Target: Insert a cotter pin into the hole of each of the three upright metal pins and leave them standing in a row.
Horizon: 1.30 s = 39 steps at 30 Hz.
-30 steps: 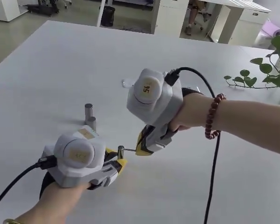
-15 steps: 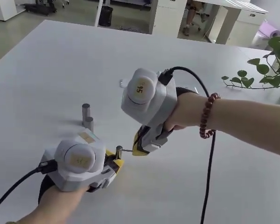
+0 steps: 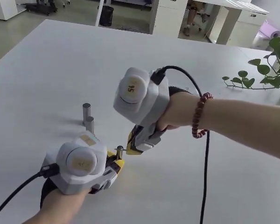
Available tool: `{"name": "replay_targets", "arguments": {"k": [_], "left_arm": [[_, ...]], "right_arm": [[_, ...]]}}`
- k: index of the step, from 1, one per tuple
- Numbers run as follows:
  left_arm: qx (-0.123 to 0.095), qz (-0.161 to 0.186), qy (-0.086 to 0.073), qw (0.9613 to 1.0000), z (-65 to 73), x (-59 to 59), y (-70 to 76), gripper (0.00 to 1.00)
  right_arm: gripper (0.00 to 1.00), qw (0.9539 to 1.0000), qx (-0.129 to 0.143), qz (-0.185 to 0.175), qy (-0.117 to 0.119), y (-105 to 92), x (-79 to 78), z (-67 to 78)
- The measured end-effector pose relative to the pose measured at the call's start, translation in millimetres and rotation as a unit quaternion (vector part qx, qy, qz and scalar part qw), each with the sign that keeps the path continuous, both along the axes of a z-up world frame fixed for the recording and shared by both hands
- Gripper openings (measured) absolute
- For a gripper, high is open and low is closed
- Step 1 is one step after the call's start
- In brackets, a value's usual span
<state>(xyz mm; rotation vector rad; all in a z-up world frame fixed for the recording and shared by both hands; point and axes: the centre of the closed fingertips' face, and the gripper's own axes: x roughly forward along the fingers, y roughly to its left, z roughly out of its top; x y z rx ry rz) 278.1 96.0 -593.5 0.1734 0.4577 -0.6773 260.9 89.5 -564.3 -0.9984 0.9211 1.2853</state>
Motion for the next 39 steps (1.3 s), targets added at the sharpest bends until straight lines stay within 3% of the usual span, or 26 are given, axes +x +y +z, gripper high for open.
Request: {"name": "replay_targets", "arguments": {"k": [9, 14, 19, 24, 31, 39], "left_arm": [[-0.004, 0.012, -0.001, 0.9999, -1.5, -0.4, -0.1, 0.07], [-0.001, 0.016, 0.0, 0.9999, -1.7, 0.0, 0.1, 0.07], [0.0, 0.018, 0.0, 0.9998, -1.8, -0.2, 0.2, 0.07], [-0.001, 0.019, 0.002, 0.9998, -1.9, -0.2, 0.1, 0.07], [-0.002, 0.022, 0.003, 0.9998, -2.1, -0.1, 0.2, 0.07], [0.0, 0.024, 0.003, 0.9997, -2.4, 0.2, 0.3, 0.07]], "right_arm": [[0.0, 0.9989, 0.016, 0.04, -0.017, 2.5, 0.4, -1.8], [0.0, 0.9986, 0.052, 0.004, -0.004, 4.7, 0.9, 3.2], [0.05, 0.9987, 0.051, -0.001, -0.008, -7.1, 1.6, 6.3], [0.02, 0.9981, 0.059, -0.013, -0.01, -15.2, 1.6, 4.8], [0.0, 0.9967, 0.079, -0.02, -0.006, -8.1, 1.0, 4.9], [0.0, 0.9968, 0.078, -0.019, -0.007, -4.2, 1.6, 3.1]]}}
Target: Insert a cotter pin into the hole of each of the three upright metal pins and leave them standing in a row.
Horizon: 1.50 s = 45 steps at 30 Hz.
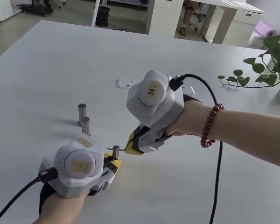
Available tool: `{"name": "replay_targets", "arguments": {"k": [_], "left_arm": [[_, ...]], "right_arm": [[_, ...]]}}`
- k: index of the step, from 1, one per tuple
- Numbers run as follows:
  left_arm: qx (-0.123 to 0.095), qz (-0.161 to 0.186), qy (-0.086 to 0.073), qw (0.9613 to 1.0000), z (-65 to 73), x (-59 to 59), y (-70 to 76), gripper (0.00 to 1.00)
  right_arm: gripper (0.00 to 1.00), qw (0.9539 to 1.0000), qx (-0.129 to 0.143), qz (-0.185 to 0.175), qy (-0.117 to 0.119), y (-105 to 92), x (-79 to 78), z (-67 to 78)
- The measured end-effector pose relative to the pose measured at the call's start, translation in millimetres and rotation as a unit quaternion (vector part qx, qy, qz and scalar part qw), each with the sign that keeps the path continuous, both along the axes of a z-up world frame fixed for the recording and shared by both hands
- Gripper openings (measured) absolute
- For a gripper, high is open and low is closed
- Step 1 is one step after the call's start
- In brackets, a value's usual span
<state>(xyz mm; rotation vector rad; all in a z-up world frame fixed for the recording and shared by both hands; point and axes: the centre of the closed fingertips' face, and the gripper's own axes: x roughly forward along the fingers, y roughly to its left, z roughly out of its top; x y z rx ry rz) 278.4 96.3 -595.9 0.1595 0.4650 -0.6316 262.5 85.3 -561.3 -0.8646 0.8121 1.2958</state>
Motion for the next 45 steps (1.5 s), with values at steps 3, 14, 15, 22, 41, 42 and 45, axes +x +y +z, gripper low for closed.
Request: {"name": "replay_targets", "arguments": {"k": [3, 14, 15, 22, 41, 42, 45], "left_arm": [[0.001, 0.0, 0.0, 1.0, -0.2, -0.1, 0.2, 0.07], [0.002, 0.004, 0.001, 1.0, -0.9, -0.1, 0.4, 0.07], [0.002, 0.005, 0.001, 1.0, -0.9, -0.1, 0.4, 0.07], [0.004, 0.004, 0.0, 1.0, -1.0, -0.3, 0.4, 0.07], [0.003, 0.005, 0.001, 1.0, -1.1, 0.9, 0.5, 0.07], [0.002, 0.005, 0.002, 1.0, -1.1, 0.9, 0.5, 0.07], [-0.003, 0.008, 0.008, 0.9999, -1.0, 1.5, 0.6, 0.07]], "right_arm": [[0.0, 1.0, 0.0, -0.001, -0.002, 1.0, 0.5, -0.2], [0.0, 1.0, 0.0, 0.002, -0.005, 3.8, 1.5, -1.2], [0.0, 1.0, 0.0, 0.001, -0.003, 3.2, 0.7, -1.3], [0.07, 0.9991, 0.036, -0.023, 0.008, 7.7, 0.8, 5.2], [0.05, 0.9972, 0.074, -0.011, 0.01, 25.5, 3.7, -2.2], [0.05, 0.9972, 0.073, -0.013, 0.011, 25.4, 4.0, -2.1], [0.04, 0.9966, 0.076, -0.028, 0.018, 25.4, 4.4, -1.9]]}}
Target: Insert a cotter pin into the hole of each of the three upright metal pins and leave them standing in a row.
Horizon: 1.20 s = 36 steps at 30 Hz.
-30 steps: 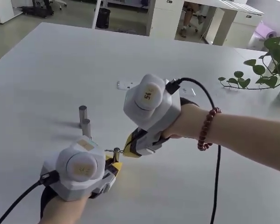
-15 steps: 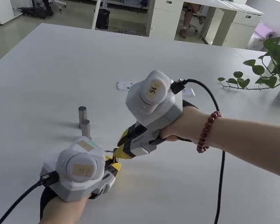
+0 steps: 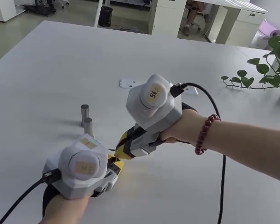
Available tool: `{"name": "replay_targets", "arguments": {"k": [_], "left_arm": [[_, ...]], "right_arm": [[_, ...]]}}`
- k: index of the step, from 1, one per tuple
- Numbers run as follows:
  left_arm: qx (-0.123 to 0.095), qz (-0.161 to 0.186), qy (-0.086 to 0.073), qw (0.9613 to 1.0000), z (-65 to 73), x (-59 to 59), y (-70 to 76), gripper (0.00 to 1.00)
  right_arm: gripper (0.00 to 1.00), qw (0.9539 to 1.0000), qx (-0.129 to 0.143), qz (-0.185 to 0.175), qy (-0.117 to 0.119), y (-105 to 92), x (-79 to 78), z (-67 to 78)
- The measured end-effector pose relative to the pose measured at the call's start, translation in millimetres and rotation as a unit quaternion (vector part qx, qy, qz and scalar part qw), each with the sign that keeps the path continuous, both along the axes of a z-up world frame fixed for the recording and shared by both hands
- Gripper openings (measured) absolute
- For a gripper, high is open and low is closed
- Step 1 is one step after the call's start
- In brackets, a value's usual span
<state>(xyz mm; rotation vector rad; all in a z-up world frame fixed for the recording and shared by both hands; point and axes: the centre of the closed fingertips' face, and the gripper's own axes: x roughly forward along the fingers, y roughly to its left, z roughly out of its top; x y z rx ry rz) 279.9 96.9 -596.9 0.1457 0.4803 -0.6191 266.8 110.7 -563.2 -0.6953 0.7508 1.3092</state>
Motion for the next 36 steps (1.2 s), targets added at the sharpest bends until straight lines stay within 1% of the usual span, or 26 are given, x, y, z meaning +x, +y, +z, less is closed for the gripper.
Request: {"name": "replay_targets", "arguments": {"k": [2, 4, 7, 10, 11, 14, 18, 26, 29, 32, 36], "left_arm": [[-0.001, -0.001, 0.003, 1.0, -0.1, 0.5, 0.9, 0.07], [0.008, -0.004, 0.002, 1.0, -0.3, 0.8, 2.4, 0.07], [0.009, -0.003, 0.002, 0.9999, 0.0, 3.6, 7.1, 0.07], [0.012, -0.003, 0.0, 0.9999, 1.3, 6.9, 12.6, 0.07], [0.011, -0.002, -0.001, 0.9999, 2.0, 8.3, 14.8, 0.07], [-0.002, 0.005, 0.004, 1.0, 3.4, 13.4, 22.5, 0.07], [0.002, 0.01, 0.002, 0.9999, 3.4, 17.0, 30.0, 0.07], [0.006, 0.014, 0.001, 0.9999, 0.9, 24.7, 46.6, 0.07], [0.0, 0.018, 0.005, 0.9998, 0.0, 27.9, 49.8, 0.07], [0.001, 0.021, 0.003, 0.9998, 0.2, 30.0, 52.1, 0.07], [-0.002, 0.024, 0.005, 0.9997, -0.9, 32.5, 56.3, 0.07]], "right_arm": [[0.04, 1.0, -0.001, -0.001, 0.001, 0.6, 0.3, -0.2], [0.04, 1.0, -0.003, 0.002, -0.002, 3.1, 0.8, -0.1], [0.04, 1.0, -0.002, 0.003, -0.002, 5.2, 2.1, -0.1], [0.04, 1.0, 0.003, 0.005, -0.003, 11.6, 6.1, 1.6], [0.04, 1.0, 0.005, 0.006, -0.003, 13.6, 7.6, 2.3], [0.04, 0.9999, 0.008, 0.009, -0.003, 21.7, 12.5, 3.8], [0.04, 0.9998, 0.01, 0.015, -0.004, 30.8, 15.2, 4.4], [0.04, 0.9997, 0.02, 0.015, 0.0, 44.2, 18.3, 3.3], [0.04, 0.9996, 0.02, 0.019, -0.001, 48.4, 20.3, 2.9], [0.04, 0.9995, 0.021, 0.024, -0.001, 51.2, 22.6, 3.0], [0.04, 0.9994, 0.024, 0.025, 0.003, 54.6, 25.4, 2.3]]}}
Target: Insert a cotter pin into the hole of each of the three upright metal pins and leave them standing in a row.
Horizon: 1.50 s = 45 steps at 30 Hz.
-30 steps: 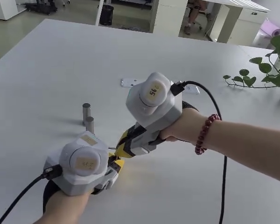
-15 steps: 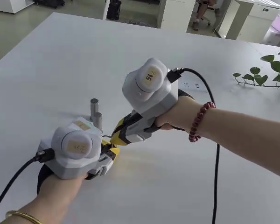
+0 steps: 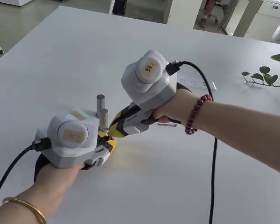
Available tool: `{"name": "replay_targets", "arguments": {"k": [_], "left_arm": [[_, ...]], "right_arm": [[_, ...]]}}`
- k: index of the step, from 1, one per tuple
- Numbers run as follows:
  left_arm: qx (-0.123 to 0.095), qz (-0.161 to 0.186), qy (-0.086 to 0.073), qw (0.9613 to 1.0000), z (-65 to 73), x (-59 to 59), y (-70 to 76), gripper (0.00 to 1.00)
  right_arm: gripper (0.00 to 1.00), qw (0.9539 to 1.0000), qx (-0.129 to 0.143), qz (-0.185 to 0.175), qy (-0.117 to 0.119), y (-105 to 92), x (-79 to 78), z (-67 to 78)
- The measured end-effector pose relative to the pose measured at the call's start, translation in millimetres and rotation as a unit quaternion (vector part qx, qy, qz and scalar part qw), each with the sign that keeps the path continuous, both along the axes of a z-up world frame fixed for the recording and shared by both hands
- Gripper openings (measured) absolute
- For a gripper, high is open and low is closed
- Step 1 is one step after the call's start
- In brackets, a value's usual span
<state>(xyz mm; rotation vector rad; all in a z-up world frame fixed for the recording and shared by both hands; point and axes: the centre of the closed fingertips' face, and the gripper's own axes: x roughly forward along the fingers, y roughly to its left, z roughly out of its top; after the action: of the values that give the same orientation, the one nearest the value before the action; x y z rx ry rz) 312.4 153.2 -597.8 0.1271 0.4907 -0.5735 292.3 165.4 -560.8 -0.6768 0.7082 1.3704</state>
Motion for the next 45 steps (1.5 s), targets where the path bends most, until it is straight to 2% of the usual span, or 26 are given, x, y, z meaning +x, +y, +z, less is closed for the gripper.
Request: {"name": "replay_targets", "arguments": {"k": [8, 19, 31, 36, 42, 45], "left_arm": [[-0.01, 0.008, 0.004, 0.9999, 0.3, 0.6, 1.4, 0.07], [-0.013, 0.017, 0.012, 0.9997, 0.6, -0.3, 2.1, 0.08], [-0.011, 0.007, 0.016, 0.9998, -0.3, -3.5, -0.5, 0.18], [-0.007, 0.009, 0.023, 0.9997, -1.8, -6.5, 3.0, 0.24], [0.0, 0.004, 0.022, 0.9998, 1.6, -12.6, 9.2, 0.31], [0.0, 0.003, 0.019, 0.9998, 5.1, -15.9, 12.5, 0.37]], "right_arm": [[0.04, 0.9999, 0.007, -0.002, 0.013, 2.1, 3.9, -0.6], [0.05, 0.9999, 0.001, -0.005, 0.012, 1.2, 4.0, -4.6], [0.06, 0.9999, 0.0, -0.008, 0.009, -0.7, 3.5, -2.8], [0.11, 0.9993, 0.014, -0.028, 0.018, -2.4, 5.1, 5.0], [0.17, 0.9945, 0.067, -0.073, 0.036, 3.1, 11.5, 25.2], [0.19, 0.9926, 0.088, -0.078, 0.03, 6.4, 14.8, 34.2]]}}
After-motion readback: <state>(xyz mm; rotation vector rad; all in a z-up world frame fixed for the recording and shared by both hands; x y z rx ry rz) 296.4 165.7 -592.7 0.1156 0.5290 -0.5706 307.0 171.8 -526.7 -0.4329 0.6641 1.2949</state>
